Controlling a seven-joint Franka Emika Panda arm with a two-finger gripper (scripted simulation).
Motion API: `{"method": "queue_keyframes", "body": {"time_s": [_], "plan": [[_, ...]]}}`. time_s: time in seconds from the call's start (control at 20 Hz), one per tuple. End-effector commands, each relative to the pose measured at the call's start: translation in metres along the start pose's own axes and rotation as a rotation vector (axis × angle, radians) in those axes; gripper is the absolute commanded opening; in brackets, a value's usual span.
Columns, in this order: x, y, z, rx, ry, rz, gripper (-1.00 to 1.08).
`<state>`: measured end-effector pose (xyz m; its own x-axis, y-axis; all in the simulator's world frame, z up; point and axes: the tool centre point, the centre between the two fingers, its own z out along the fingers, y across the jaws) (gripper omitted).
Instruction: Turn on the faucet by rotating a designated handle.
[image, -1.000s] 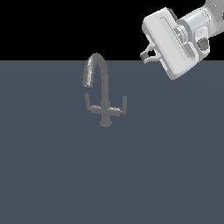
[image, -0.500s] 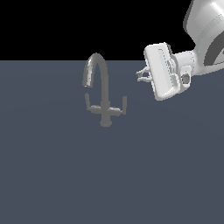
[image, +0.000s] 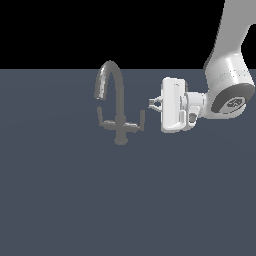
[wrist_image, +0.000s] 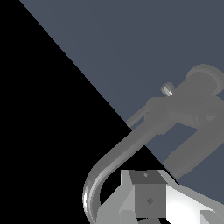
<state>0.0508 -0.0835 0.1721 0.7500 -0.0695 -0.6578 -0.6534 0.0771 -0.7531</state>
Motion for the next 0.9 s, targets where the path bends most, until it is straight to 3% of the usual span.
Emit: {"method": "queue_keyframes", "body": {"time_s": [0.0,0.4,0.85], "plan": [[0.013,0.005,0.005,0.052,-0.017,0.020,-1.00],[0.038,0.015,0.019,0.152,-0.052,0.065,-1.00],[0.043,0.017,0.022,0.168,-0.058,0.072,-1.00]]}}
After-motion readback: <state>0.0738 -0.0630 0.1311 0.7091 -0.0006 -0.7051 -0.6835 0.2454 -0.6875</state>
